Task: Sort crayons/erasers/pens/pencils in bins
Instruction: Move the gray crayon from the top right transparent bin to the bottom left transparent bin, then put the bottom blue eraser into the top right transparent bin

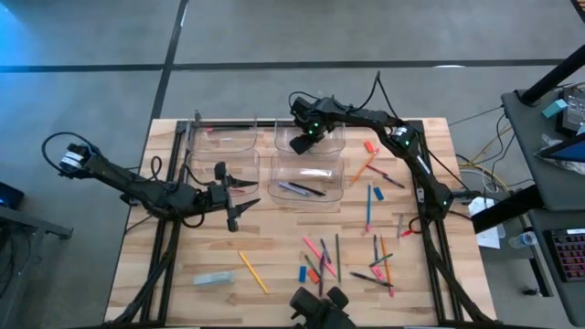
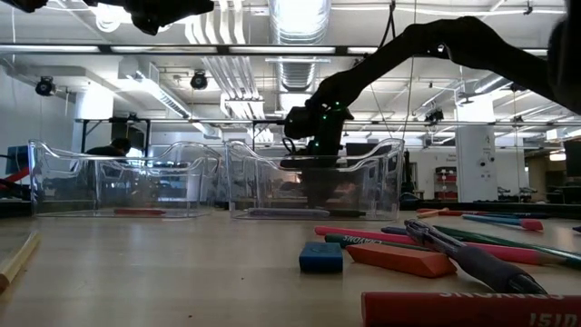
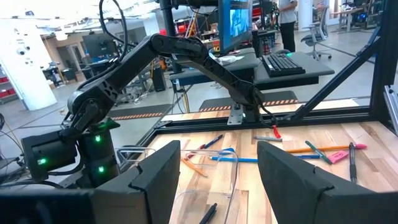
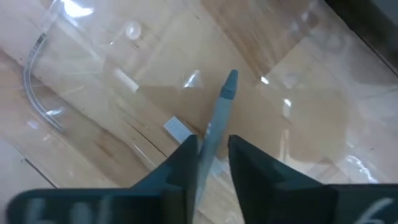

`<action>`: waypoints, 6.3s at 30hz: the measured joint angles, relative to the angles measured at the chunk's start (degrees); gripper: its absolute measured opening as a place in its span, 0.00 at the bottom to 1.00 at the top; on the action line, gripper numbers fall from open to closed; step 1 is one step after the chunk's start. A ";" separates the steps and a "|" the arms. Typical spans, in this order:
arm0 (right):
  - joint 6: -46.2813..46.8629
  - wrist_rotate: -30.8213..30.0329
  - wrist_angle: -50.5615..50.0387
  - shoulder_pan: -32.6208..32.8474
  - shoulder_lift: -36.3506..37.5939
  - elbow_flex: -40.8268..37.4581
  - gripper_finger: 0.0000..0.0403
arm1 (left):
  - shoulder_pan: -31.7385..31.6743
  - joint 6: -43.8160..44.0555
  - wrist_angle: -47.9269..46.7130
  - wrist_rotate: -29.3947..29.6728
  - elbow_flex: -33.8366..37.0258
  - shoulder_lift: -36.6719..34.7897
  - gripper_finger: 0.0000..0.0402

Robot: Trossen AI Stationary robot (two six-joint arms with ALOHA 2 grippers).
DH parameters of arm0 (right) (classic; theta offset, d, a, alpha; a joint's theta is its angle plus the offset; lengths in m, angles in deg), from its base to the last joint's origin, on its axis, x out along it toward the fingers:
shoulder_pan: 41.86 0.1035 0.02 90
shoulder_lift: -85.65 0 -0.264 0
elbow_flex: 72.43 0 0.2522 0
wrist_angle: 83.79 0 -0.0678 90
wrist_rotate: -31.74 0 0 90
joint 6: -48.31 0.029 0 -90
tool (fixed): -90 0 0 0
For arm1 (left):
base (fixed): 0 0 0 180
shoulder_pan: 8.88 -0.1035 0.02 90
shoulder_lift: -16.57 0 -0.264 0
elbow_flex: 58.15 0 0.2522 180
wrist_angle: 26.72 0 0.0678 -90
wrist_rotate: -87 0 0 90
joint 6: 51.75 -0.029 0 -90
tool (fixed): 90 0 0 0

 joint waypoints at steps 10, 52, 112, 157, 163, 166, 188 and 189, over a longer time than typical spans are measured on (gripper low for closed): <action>-0.41 1.22 0.11 -0.17 -1.49 -0.04 0.04 | -0.01 -0.13 0.00 0.02 0.02 0.00 0.49; -13.74 11.70 35.95 22.62 25.65 -6.86 0.03 | 0.15 10.60 -24.54 9.84 5.30 -26.87 0.49; -3.56 -10.73 29.37 50.33 39.16 -36.89 0.57 | 0.15 11.89 -19.52 9.60 10.93 -31.11 0.49; 0.39 -18.21 51.02 64.41 19.56 -40.22 0.56 | 0.07 9.94 -11.93 9.73 10.93 -24.37 0.49; 0.55 -23.26 44.76 64.89 18.46 -38.12 0.55 | 0.07 9.97 -11.93 9.73 10.93 -24.37 0.49; 0.22 -24.11 44.01 64.89 18.53 -38.16 0.51 | 0.07 9.97 -11.91 9.73 10.93 -24.37 0.49; -4.81 -25.35 41.75 64.54 20.06 -35.30 0.02 | 0.02 9.97 -11.52 9.73 10.93 -24.37 0.49; -5.58 -25.38 41.96 64.50 20.84 -35.11 0.02 | 0.02 9.97 -11.52 9.73 10.93 -24.37 0.49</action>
